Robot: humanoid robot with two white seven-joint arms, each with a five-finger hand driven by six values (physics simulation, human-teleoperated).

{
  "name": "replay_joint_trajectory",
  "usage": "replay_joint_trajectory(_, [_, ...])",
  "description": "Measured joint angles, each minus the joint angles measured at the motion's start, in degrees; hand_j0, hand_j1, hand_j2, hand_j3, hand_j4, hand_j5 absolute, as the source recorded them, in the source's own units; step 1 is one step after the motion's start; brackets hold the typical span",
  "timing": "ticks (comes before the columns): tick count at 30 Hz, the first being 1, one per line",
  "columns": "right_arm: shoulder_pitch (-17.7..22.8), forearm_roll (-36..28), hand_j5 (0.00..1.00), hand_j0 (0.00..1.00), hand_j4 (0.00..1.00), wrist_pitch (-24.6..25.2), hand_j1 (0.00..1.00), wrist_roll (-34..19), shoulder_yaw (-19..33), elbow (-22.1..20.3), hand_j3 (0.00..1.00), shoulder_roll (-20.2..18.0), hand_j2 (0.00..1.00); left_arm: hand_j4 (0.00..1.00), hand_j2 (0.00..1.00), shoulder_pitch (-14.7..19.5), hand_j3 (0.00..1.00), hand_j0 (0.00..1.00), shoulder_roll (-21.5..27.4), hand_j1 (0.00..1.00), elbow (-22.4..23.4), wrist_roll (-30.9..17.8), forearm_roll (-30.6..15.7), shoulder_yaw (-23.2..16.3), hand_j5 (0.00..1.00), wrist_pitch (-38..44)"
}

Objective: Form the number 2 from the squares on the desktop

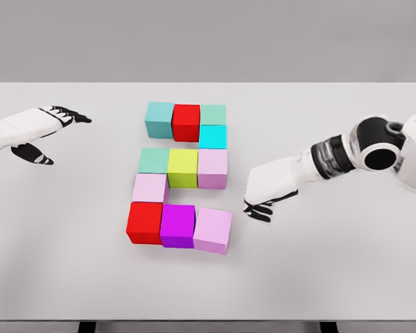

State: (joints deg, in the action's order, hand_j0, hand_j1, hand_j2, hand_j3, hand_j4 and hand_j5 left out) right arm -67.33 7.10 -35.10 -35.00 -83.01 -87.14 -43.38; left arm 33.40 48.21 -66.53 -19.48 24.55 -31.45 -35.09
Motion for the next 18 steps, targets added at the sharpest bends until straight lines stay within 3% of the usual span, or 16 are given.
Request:
replay_joint_trajectory(5, [-0.53, -0.1, 0.17, 0.17, 0.17, -0.02, 0.17, 0.0, 2.86, 0.68, 0.17, -2.94, 0.17, 1.0, 1.0, -0.27, 1.0, 1.0, 0.47, 1.0, 0.0, 0.02, -0.31, 0.02, 1.0, 0.0])
replay_joint_trajectory(10, [0.0, -0.09, 0.37, 0.37, 0.37, -0.03, 0.37, -0.01, 6.32, 4.34, 0.37, -4.52, 0.37, 1.0, 1.0, -0.35, 1.0, 1.0, 0.8, 1.0, 0.0, 0.03, -0.71, 0.02, 1.0, 0.0])
replay_joint_trajectory(18, [0.79, 0.03, 0.5, 0.5, 0.5, -0.03, 0.5, -0.01, 10.05, 9.01, 0.5, -4.93, 0.5, 1.0, 1.0, -0.27, 1.0, 1.0, 0.85, 1.0, -0.07, 0.03, -0.75, -0.11, 1.0, 0.0])
